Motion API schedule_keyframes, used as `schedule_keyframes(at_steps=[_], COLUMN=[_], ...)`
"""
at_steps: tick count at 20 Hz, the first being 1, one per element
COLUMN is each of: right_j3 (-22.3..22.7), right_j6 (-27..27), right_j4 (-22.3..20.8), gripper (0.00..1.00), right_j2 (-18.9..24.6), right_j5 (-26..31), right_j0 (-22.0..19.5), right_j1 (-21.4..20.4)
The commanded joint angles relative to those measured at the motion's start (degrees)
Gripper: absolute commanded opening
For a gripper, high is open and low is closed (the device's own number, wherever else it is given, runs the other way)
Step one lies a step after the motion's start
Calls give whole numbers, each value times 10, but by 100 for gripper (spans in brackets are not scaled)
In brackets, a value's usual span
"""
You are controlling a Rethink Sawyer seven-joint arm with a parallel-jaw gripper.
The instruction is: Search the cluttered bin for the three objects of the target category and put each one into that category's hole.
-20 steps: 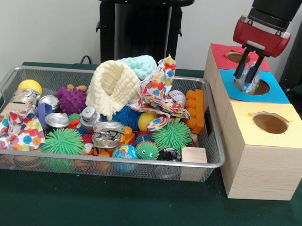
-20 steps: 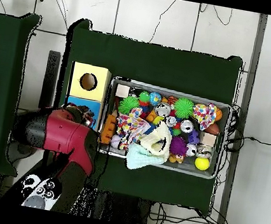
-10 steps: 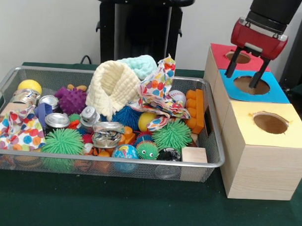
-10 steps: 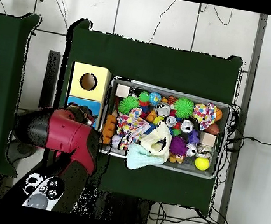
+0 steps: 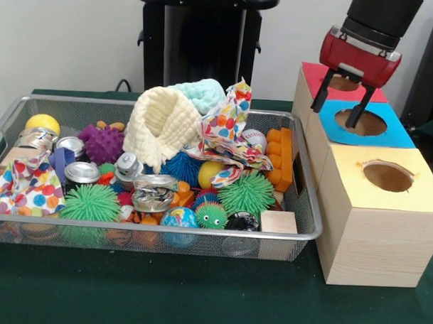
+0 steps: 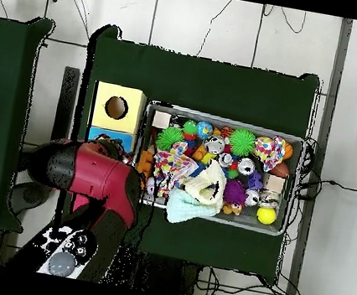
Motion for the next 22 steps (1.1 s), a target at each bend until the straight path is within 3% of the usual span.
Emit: schedule_keyframes(at_steps=[1, 4, 8, 15, 22], right_j3=[-34, -35, -19, 55, 89], right_j6=[91, 62, 30, -36, -36], right_j4=[7, -6, -14, -31, -94], gripper=[100, 100, 100, 100, 100], right_j2=[45, 43, 61, 139, 196], right_j5=[78, 106, 97, -14, -126], right_j0=[-37, -57, -89, -188, -255], right_j1=[9, -16, -37, -60, -37])
